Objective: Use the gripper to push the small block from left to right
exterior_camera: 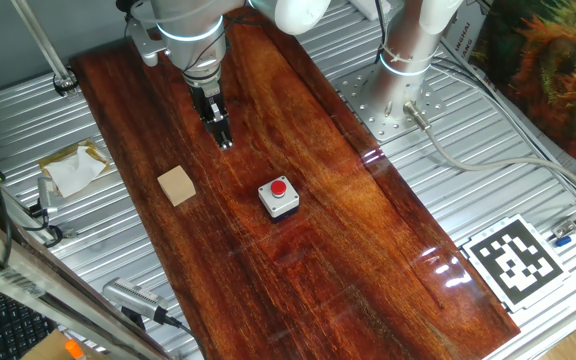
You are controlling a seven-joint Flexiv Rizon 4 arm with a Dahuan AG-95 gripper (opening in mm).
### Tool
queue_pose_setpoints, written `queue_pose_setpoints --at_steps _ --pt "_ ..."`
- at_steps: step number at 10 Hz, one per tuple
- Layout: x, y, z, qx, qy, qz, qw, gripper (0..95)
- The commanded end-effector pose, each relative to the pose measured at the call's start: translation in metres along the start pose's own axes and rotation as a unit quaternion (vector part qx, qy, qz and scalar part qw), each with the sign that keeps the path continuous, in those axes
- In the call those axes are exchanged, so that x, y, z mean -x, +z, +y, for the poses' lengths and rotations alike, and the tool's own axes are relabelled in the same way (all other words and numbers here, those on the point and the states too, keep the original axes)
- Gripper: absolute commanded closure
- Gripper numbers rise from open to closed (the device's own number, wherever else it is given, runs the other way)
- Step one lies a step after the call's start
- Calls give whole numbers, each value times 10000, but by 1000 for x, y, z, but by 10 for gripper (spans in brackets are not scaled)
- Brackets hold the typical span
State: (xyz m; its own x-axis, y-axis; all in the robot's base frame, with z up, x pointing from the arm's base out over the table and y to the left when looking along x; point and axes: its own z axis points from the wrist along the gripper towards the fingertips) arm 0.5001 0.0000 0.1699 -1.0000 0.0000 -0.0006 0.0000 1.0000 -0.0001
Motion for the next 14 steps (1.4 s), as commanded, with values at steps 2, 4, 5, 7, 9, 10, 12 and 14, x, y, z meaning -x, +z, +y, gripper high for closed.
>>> queue_pose_setpoints --at_steps 2,4,5,7,9,10,12,14 --pt "-1 -1 0 664 -415 -150 9968 950" --pt "-1 -1 0 1250 -475 -159 9909 950" --pt "-1 -2 1 349 -772 -107 9963 950" --pt "-2 -5 2 -67 -800 -74 9967 950" --pt "-2 -5 2 -46 -820 -29 9966 950" --pt "-2 -5 2 -45 -822 45 9966 950" --pt "-2 -5 2 -71 -877 241 9958 950" --pt "-2 -5 2 -128 -876 362 9954 950"
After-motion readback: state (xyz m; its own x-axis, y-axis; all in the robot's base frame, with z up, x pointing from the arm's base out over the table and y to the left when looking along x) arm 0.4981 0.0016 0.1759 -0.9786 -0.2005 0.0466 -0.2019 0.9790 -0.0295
